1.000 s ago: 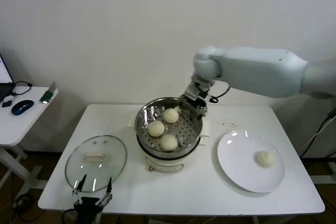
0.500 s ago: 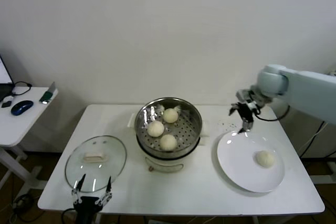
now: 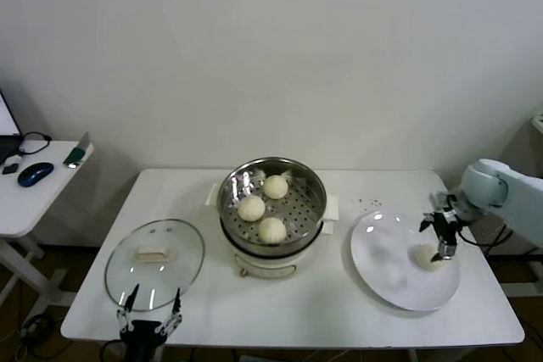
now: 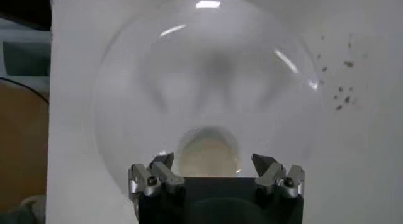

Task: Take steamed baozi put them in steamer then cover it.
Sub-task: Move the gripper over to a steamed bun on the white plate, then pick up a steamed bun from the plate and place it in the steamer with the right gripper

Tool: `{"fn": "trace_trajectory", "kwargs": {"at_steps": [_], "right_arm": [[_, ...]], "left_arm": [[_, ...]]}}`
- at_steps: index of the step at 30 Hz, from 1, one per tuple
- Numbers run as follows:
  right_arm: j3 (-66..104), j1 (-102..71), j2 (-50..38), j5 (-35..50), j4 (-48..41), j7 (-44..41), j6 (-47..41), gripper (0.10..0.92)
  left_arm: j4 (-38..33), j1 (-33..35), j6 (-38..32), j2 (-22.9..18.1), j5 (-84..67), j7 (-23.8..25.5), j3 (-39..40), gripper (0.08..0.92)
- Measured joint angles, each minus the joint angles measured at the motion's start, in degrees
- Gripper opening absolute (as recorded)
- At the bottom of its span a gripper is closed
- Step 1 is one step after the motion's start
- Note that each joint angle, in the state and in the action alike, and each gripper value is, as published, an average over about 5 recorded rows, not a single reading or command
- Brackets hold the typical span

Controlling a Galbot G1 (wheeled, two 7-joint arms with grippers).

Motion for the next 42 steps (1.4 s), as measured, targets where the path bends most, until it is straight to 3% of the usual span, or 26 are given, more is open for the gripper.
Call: {"fn": "trace_trajectory", "kwargs": {"at_steps": [25, 33, 42], "right_arm": [[10.27, -10.32, 5.11, -6.36, -9.39, -0.43, 1.92, 0.818], [9.62, -9.66, 5.23, -6.25, -9.52, -1.01, 2.01, 0.703], [6.28, -5.89, 5.50, -3.89, -8.86, -0.98, 1.39, 0.679]], "left_arm": [[1.10, -0.42, 0.04, -0.14, 0.57, -0.02, -0.05, 0.823], [1.18, -0.28, -0.02, -0.15, 0.55, -0.08, -0.06, 0.823], [1.40, -0.87, 0.04, -0.07, 0.22, -0.04, 0.16, 0.823]]}}
